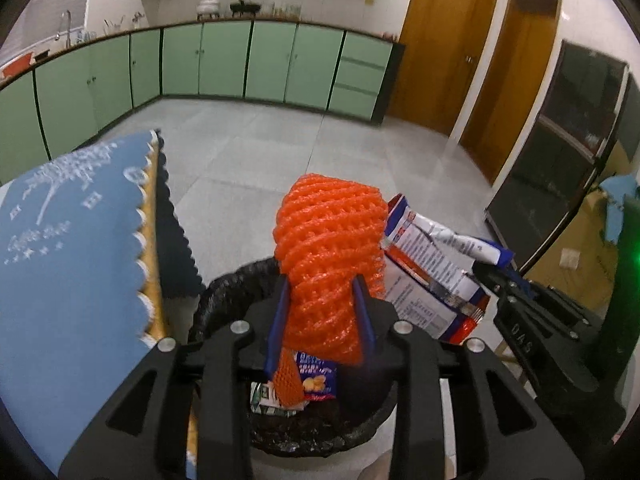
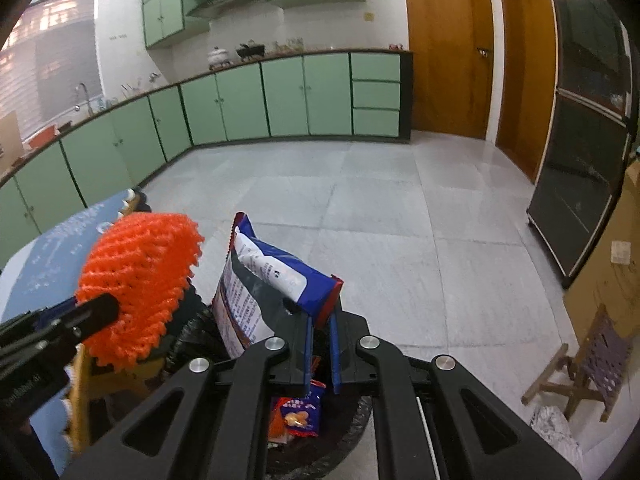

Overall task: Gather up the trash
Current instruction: 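Carry the orange net and wrapper over the bin and release both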

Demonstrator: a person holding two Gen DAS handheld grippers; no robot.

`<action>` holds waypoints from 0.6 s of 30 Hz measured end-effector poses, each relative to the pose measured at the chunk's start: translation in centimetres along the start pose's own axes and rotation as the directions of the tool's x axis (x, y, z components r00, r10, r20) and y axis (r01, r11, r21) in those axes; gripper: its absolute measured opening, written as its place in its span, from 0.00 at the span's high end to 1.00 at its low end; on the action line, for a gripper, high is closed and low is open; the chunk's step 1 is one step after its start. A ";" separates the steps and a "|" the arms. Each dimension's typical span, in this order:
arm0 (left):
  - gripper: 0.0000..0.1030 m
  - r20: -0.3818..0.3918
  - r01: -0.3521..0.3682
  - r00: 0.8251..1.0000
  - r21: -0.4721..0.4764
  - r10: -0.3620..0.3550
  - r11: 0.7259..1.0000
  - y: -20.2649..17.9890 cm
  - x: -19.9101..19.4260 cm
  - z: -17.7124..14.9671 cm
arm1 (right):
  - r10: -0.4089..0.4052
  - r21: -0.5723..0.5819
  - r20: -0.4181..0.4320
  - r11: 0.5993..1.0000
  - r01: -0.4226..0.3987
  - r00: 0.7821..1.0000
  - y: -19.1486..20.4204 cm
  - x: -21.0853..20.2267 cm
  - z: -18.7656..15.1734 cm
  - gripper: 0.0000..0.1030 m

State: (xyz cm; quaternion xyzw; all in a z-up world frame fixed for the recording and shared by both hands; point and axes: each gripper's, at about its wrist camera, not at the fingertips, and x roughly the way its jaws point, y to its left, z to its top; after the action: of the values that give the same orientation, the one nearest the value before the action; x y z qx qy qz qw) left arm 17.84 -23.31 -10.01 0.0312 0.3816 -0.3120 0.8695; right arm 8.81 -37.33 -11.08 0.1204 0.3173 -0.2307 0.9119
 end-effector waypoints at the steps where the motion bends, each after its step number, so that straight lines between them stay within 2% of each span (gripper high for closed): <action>1: 0.67 -0.017 -0.003 1.000 0.002 0.003 1.000 -0.2 0.6 -0.1 | -0.003 0.003 -0.011 1.000 0.003 1.000 -0.2 0.6 -0.2 0.93; 5: 0.57 -0.041 -0.016 0.999 0.004 0.016 1.000 -0.1 2.0 0.4 | 0.011 0.013 -0.052 1.000 -0.011 0.999 -0.6 2.3 -0.9 0.90; 10: 0.44 -0.035 -0.034 0.999 -0.013 0.033 0.999 0.6 2.1 0.8 | 0.026 0.015 -0.063 1.000 -0.025 0.998 -1.0 3.1 -0.8 0.86; 15: 0.43 -0.028 -0.040 0.999 -0.034 0.039 0.999 1.3 1.8 1.0 | 0.036 0.013 -0.067 0.999 -0.035 0.997 -1.1 3.1 -0.6 0.76; 18: 0.43 -0.016 -0.039 0.999 -0.042 0.039 0.998 1.5 1.3 1.2 | 0.048 0.017 -0.071 0.999 -0.047 0.996 -1.5 2.9 -0.7 0.74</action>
State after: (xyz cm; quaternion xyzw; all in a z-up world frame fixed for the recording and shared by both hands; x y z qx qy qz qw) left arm 20.11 -23.15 -10.32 0.0226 0.3941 -0.2866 0.8730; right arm 9.73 -39.35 -13.56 0.1429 0.3447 -0.2067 0.9044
